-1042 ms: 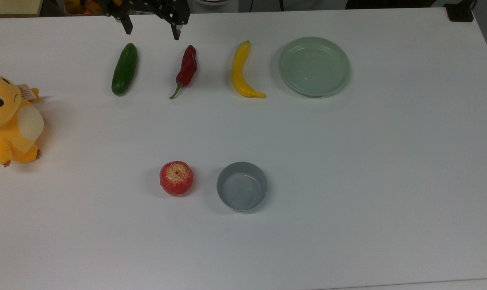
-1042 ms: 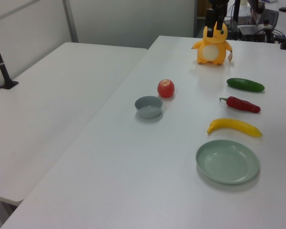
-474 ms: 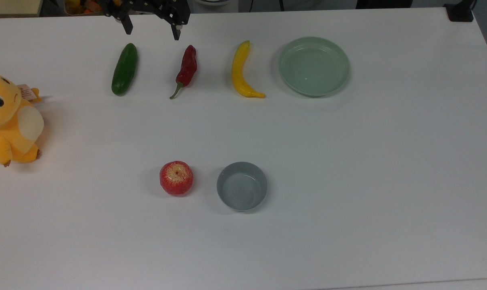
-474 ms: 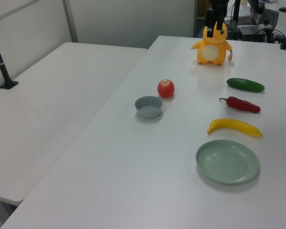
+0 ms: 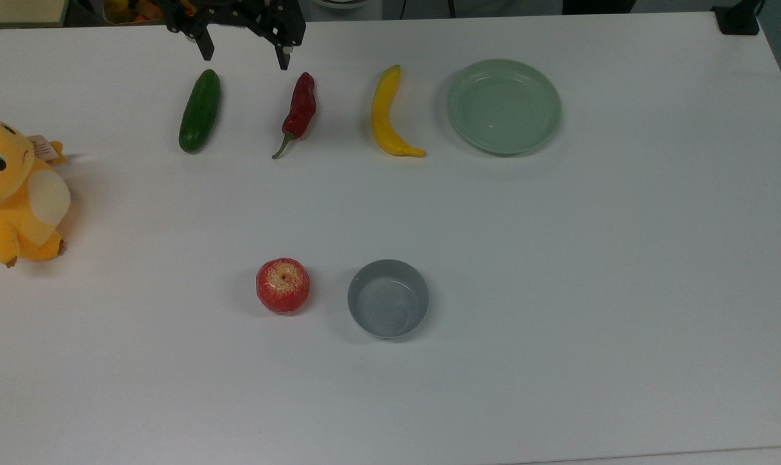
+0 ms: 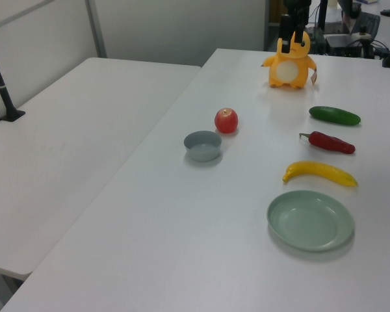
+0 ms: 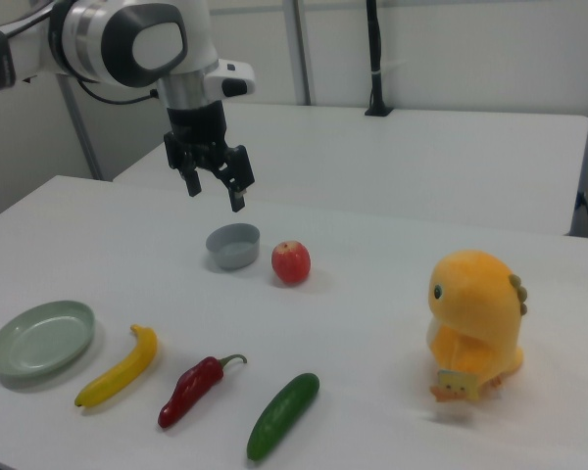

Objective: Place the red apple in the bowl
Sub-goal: 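Move the open gripper over the red apple and lower it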

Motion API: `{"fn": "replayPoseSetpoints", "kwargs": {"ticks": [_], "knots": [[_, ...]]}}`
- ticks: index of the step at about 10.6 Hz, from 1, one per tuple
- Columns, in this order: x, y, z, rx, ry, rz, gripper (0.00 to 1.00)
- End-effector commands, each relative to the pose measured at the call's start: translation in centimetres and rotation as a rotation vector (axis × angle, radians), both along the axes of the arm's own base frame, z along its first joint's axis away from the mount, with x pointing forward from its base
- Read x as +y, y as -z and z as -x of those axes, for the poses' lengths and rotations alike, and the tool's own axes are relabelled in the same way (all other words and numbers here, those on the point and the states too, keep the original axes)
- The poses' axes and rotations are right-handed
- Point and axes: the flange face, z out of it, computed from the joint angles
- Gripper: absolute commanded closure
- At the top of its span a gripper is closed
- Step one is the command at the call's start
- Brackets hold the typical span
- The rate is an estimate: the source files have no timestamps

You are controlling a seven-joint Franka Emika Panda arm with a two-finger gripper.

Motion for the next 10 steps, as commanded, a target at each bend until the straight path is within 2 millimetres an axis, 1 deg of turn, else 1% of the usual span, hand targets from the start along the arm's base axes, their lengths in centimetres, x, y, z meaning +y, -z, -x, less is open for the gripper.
{"fn": "replayPoseSetpoints", "kwargs": {"ticks": [1,3,4,5,7,10], "knots": [[-0.7,1.2,-1.6,-0.054,-0.001,0.019,0.00],[-0.9,3.2,-3.2,-0.077,0.009,0.027,0.00],[-0.9,4.8,-4.4,-0.090,0.013,0.034,0.00],[-1.1,6.0,-5.5,-0.125,0.019,0.040,0.00],[-1.2,7.8,-7.5,-0.207,0.023,0.049,0.00],[-1.0,11.7,-9.8,-0.268,0.020,0.065,0.00]]}}
